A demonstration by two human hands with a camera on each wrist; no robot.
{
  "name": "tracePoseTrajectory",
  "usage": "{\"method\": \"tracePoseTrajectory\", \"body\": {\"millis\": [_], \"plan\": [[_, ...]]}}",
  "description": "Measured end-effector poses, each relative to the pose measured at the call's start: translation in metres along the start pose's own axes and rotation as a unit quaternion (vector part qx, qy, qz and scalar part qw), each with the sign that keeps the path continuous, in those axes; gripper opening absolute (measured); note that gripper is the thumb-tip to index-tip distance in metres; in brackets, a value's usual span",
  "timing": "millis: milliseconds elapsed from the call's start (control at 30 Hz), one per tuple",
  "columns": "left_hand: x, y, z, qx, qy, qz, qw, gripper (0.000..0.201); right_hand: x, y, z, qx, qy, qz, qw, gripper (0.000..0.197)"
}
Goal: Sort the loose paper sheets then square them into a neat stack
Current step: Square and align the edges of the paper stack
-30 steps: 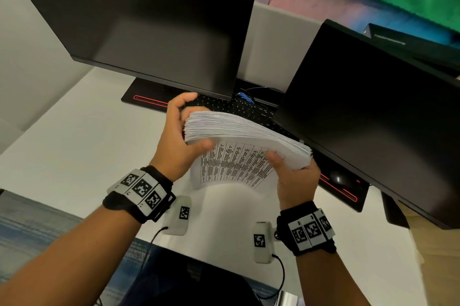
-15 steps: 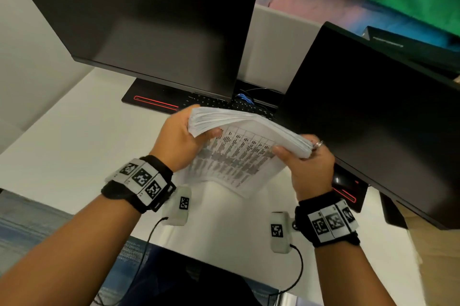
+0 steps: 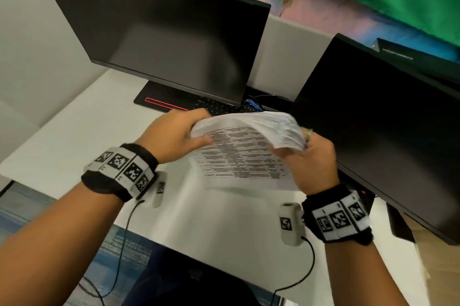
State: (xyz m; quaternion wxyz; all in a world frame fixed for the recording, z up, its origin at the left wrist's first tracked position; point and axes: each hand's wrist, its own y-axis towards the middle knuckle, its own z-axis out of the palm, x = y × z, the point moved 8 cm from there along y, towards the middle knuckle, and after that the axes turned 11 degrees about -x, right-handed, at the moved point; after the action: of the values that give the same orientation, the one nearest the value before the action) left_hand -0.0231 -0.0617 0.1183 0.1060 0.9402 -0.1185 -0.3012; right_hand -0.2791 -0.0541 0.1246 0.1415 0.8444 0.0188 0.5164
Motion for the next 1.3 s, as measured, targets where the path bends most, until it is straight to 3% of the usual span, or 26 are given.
{"method": "tracePoseTrajectory", "body": {"millis": [33, 100, 167, 233, 267, 333, 400, 500, 567, 600, 667, 733, 833, 967, 1300], "plan": [[0.023, -0.008, 0.0, -0.014, -0.023, -0.045, 0.999, 0.024, -0.01, -0.001, -0.007, -0.004, 0.038, 0.034, 0.999, 0.028], [0.054, -0.024, -0.004, -0.101, -0.125, -0.146, 0.976, 0.031, -0.024, -0.004, -0.014, -0.003, 0.106, 0.083, 0.991, 0.038], [0.072, -0.036, 0.005, -0.156, -0.292, -0.234, 0.914, 0.045, -0.036, -0.009, -0.012, 0.0, 0.153, 0.12, 0.981, 0.038], [0.067, -0.039, 0.029, -0.11, -0.432, -0.259, 0.857, 0.058, -0.049, -0.015, -0.004, -0.002, 0.166, 0.157, 0.973, 0.033], [0.06, -0.039, 0.039, -0.074, -0.452, -0.254, 0.852, 0.058, -0.057, -0.017, -0.001, -0.009, 0.171, 0.177, 0.969, 0.031], [0.047, -0.035, 0.045, -0.062, -0.42, -0.244, 0.872, 0.045, -0.07, -0.021, 0.0, -0.036, 0.179, 0.214, 0.96, 0.028], [0.037, -0.034, 0.041, -0.135, -0.369, -0.237, 0.889, 0.029, -0.076, -0.024, -0.005, -0.077, 0.177, 0.212, 0.958, 0.028], [0.008, -0.042, 0.024, -0.269, -0.213, -0.111, 0.933, 0.025, -0.069, -0.037, -0.018, -0.165, 0.166, 0.136, 0.962, 0.04], [0.006, -0.051, 0.038, -0.259, -0.149, -0.075, 0.951, 0.024, -0.066, -0.054, -0.015, -0.179, 0.088, 0.103, 0.975, 0.046], [0.014, -0.054, 0.045, -0.237, -0.154, -0.109, 0.953, 0.026, -0.075, -0.062, -0.012, -0.186, 0.055, 0.109, 0.975, 0.043], [0.035, -0.061, 0.062, -0.188, -0.219, -0.187, 0.939, 0.036, -0.103, -0.079, -0.004, -0.187, 0.078, 0.197, 0.959, 0.037], [0.041, -0.061, 0.071, -0.147, -0.241, -0.201, 0.938, 0.039, -0.119, -0.085, -0.003, -0.192, 0.133, 0.258, 0.938, 0.04], [0.039, -0.055, 0.072, -0.123, -0.274, -0.214, 0.93, 0.023, -0.113, -0.079, -0.01, -0.186, 0.13, 0.232, 0.946, 0.033], [0.033, -0.049, 0.055, -0.175, -0.332, -0.188, 0.907, 0.032, -0.106, -0.072, -0.021, -0.205, 0.146, 0.204, 0.946, 0.032], [0.023, -0.047, 0.047, -0.217, -0.291, -0.147, 0.92, 0.019, -0.099, -0.069, -0.025, -0.237, 0.169, 0.178, 0.94, 0.021]]}}
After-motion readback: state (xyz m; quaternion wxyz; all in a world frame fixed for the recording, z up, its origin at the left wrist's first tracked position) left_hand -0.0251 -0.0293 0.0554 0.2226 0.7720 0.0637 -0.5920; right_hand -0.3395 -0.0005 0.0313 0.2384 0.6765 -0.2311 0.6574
